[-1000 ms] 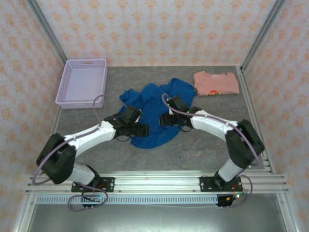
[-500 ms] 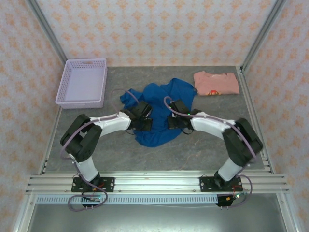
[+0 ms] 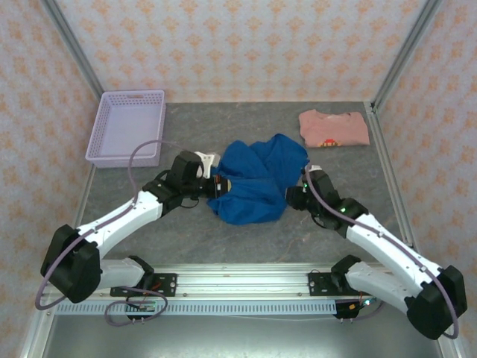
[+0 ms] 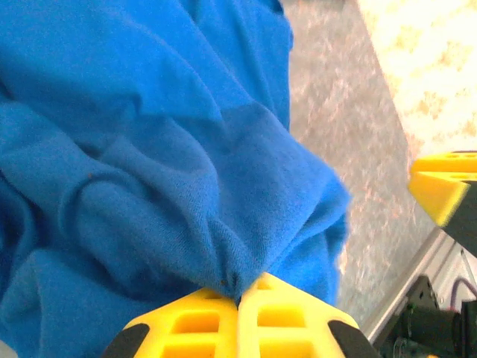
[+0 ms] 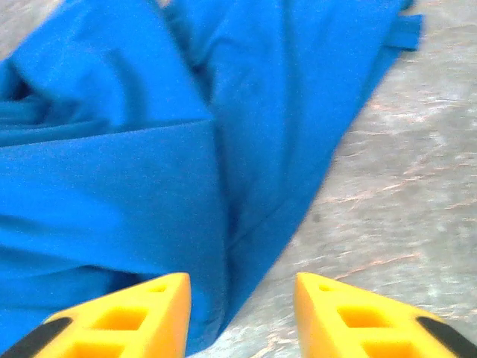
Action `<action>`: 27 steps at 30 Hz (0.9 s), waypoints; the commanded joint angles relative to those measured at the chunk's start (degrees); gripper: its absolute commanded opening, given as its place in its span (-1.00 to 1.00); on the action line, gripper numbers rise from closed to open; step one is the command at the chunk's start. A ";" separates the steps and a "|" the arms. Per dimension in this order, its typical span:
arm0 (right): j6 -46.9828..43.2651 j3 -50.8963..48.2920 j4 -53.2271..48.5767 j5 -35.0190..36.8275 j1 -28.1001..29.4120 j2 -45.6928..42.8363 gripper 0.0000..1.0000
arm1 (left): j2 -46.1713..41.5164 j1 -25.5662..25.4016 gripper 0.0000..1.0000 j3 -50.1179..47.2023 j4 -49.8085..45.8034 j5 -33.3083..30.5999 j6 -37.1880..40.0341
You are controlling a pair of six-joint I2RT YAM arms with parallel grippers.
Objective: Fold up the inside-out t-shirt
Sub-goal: Adjust the T-shirt at the center of the table.
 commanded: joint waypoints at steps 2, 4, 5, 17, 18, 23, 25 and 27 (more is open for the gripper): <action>-12.66 0.53 9.35 -1.51 4.99 1.23 0.19 | 0.48 0.18 -1.00 -1.59 2.69 5.51 2.28; -17.66 2.61 11.40 -7.93 5.12 6.83 0.23 | 0.44 0.20 -1.00 -1.37 2.20 5.85 2.73; -19.47 3.68 11.59 -10.11 5.25 9.71 0.24 | 0.43 0.12 -1.00 -1.32 1.89 6.02 2.97; -24.55 7.44 22.74 -21.53 4.73 28.88 -0.68 | -0.66 0.11 -1.00 0.55 -5.62 0.72 5.98; -22.38 7.44 22.78 -23.17 3.83 27.42 -0.89 | -0.79 0.12 -1.00 0.82 -7.88 -3.47 6.09; -2.76 8.33 24.89 -34.34 0.07 22.14 -1.00 | -3.80 -0.68 -0.24 1.97 -20.71 -33.48 1.37; 5.83 8.52 27.28 -35.04 0.09 22.06 -1.00 | -7.74 -2.72 0.01 0.56 -21.19 -38.37 0.45; 13.74 8.41 29.94 -34.21 -0.10 22.57 -1.00 | -12.94 -5.06 0.17 -1.67 -20.74 -39.54 -1.76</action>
